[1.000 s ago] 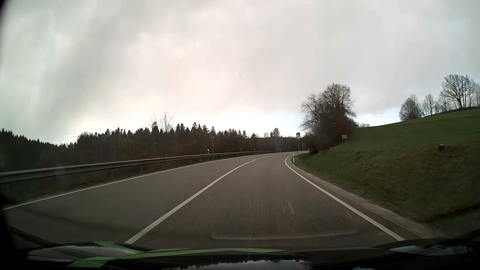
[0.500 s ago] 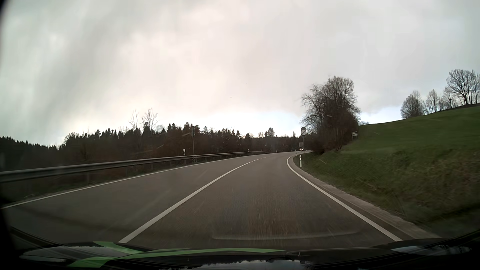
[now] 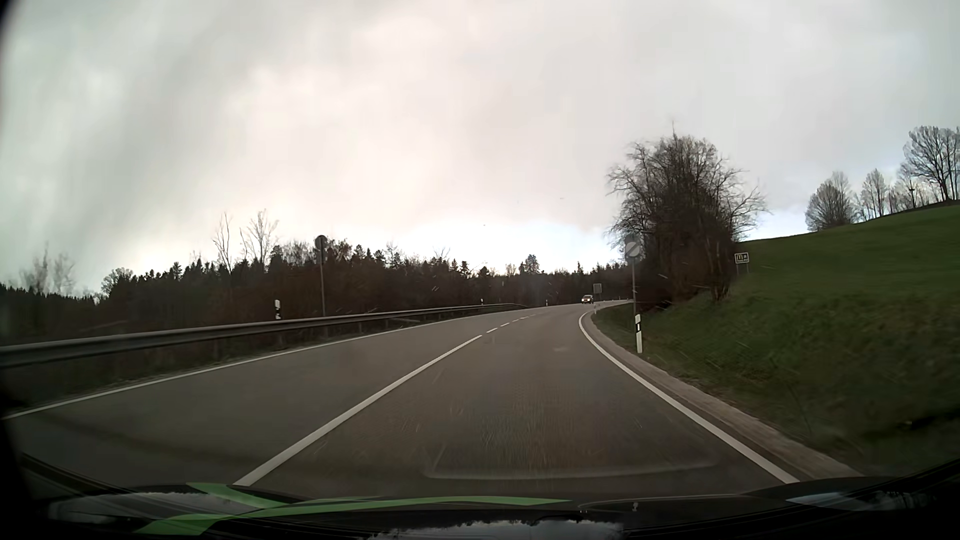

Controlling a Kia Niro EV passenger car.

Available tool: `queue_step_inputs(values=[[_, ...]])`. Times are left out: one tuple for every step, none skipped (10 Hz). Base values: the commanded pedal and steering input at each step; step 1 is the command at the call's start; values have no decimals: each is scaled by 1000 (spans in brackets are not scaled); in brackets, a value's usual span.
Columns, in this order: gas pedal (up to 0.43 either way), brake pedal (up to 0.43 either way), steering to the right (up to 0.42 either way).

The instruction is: Follow the waypoints while adhering to traffic rules and regulations

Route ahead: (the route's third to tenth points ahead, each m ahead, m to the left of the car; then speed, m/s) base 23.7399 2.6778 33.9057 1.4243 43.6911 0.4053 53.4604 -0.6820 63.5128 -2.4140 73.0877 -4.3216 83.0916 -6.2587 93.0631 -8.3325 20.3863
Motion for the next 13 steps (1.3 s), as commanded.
queue_step_inputs(values=[[209,0,9],[209,0,10],[209,0,10],[209,0,10],[209,0,12],[209,0,12],[209,0,12],[209,0,13],[209,0,15],[209,0,15],[209,0,15],[209,0,15],[209,0,15]])
